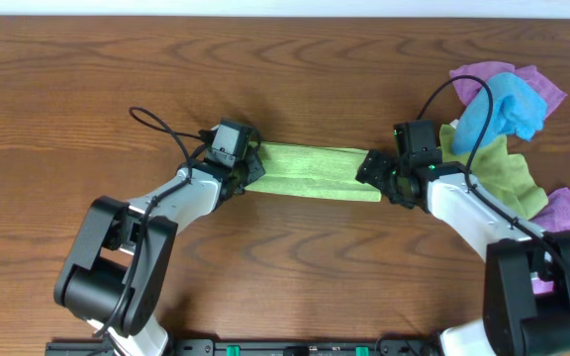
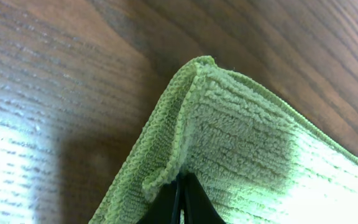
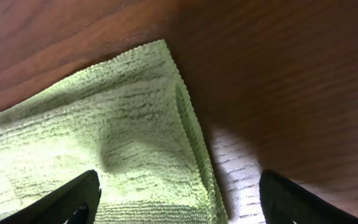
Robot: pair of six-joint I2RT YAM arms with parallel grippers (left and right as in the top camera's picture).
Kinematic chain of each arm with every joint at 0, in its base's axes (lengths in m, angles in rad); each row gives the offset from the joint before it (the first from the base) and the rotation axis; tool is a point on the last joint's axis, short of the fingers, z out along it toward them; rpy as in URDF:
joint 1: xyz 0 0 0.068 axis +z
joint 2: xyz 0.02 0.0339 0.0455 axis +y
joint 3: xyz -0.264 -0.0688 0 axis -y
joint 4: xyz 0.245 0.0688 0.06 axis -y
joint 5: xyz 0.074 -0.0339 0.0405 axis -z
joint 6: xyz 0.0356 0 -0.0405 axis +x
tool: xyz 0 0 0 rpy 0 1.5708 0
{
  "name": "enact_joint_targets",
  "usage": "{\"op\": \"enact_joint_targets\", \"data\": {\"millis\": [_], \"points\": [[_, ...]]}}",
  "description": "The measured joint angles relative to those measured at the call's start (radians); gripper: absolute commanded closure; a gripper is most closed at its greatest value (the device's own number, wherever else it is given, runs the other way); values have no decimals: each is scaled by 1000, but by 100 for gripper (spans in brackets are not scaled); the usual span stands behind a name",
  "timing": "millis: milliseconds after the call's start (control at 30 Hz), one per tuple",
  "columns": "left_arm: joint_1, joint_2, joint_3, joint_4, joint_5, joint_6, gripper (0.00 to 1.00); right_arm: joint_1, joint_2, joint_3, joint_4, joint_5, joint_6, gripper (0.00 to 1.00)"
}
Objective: Fold the cloth
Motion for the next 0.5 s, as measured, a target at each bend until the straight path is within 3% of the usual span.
{"op": "enact_joint_targets", "data": {"millis": [500], "points": [[0, -15, 16, -115, 67, 0, 94, 0, 26, 0, 34, -1, 0, 30]]}}
